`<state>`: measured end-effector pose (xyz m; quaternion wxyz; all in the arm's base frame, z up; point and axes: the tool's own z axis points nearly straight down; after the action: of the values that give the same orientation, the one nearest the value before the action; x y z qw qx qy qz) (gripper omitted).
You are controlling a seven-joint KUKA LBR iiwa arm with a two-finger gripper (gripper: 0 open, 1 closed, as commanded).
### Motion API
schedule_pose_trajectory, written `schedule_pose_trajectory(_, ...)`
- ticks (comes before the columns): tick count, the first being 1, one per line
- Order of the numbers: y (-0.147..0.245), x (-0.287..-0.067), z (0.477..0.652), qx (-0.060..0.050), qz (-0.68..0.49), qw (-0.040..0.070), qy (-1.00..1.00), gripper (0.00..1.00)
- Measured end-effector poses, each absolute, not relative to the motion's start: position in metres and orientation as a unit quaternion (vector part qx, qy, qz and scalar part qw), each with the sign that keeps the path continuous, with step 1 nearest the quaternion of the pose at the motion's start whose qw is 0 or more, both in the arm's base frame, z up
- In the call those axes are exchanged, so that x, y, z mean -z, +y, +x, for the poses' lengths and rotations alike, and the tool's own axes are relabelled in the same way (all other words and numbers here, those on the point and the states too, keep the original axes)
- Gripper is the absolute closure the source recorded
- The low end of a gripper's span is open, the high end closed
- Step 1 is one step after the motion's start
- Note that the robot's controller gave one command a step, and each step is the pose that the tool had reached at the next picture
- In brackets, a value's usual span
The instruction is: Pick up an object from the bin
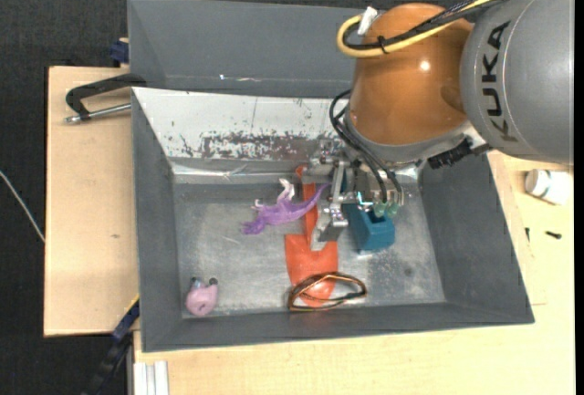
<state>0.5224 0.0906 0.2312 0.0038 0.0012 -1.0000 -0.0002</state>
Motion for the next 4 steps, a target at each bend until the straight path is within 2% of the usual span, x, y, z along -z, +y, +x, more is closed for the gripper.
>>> schedule_pose_trajectory(1, 0.090, -0.235, 0.523, 0.001, 0.000, 0.000, -1.000, 0.00)
schedule_pose_trajectory(2, 0.092, -0.184, 0.549, 0.000, 0.081, -0.002, -0.997, 0.00)
schedule_pose_trajectory(3, 0.090, -0.089, 0.583, 0.000, 0.167, -0.003, -0.986, 0.00)
schedule_pose_trajectory(4, 0.091, -0.092, 0.583, 0.001, 0.172, -0.006, -0.985, 0.00)
